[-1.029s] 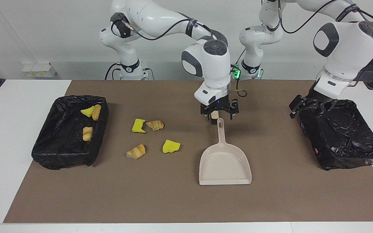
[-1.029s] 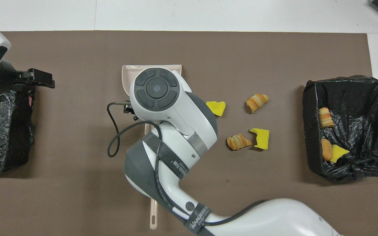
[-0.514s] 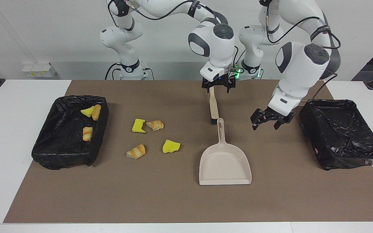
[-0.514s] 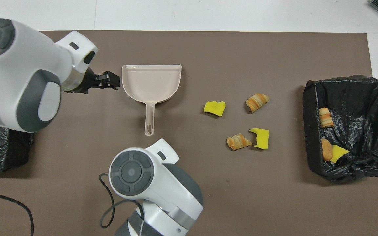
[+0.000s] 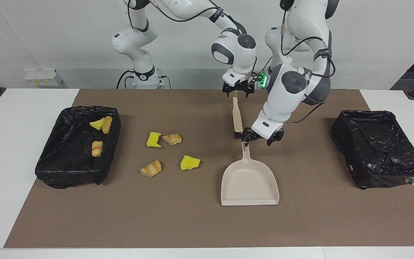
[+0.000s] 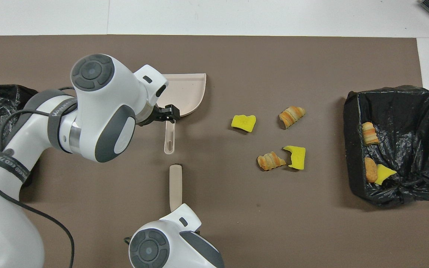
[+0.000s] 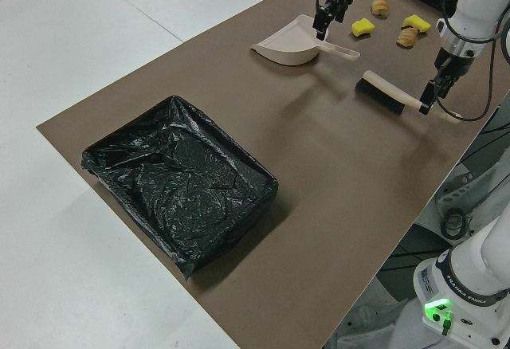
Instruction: Sweep and dump trash in bin
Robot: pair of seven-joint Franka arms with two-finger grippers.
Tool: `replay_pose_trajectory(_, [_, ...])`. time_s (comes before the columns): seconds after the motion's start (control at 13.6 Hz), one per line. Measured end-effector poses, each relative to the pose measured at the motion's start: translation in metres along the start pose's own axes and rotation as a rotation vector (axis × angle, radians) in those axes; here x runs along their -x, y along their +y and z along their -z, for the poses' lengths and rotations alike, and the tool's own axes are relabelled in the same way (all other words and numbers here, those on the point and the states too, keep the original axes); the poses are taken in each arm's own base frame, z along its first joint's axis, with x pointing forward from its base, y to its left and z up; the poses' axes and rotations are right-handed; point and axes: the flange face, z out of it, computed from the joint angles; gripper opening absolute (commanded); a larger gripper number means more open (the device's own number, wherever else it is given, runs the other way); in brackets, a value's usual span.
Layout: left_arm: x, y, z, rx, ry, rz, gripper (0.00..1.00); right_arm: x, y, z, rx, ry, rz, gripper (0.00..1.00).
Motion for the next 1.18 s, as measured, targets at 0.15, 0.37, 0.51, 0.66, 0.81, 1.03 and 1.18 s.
replay_pose_trajectory(0.15, [0.012, 0.008, -0.022, -0.008, -0.015, -0.015, 1.00, 0.006, 0.008, 0.000, 0.010, 0.003, 0.002, 0.92])
replay_pose_trajectory(0.37, [0.018, 0.006, -0.032, -0.011, -0.014, -0.015, 0.91, 0.011, 0.011, 0.000, 0.006, 0.010, 0.007, 0.88])
replay_pose_trajectory(0.51, [0.020, 0.005, -0.031, -0.007, -0.002, -0.015, 0.86, 0.012, 0.010, -0.002, -0.007, 0.014, 0.018, 0.84])
replay_pose_trajectory(0.66, [0.021, 0.006, -0.031, -0.006, 0.001, -0.014, 0.84, 0.014, 0.009, -0.003, -0.028, -0.011, 0.042, 0.83])
replay_pose_trajectory(0.81, [0.025, 0.012, -0.034, -0.004, 0.004, -0.017, 0.76, 0.015, 0.008, -0.003, -0.036, -0.019, 0.067, 0.81])
replay_pose_trajectory(1.03, [0.028, 0.017, -0.037, -0.003, 0.008, -0.017, 0.43, 0.016, 0.008, -0.010, -0.034, -0.021, 0.078, 0.73])
replay_pose_trajectory(1.18, [0.028, 0.017, -0.037, -0.003, 0.008, -0.015, 0.26, 0.015, 0.007, -0.015, -0.037, -0.022, 0.081, 0.45])
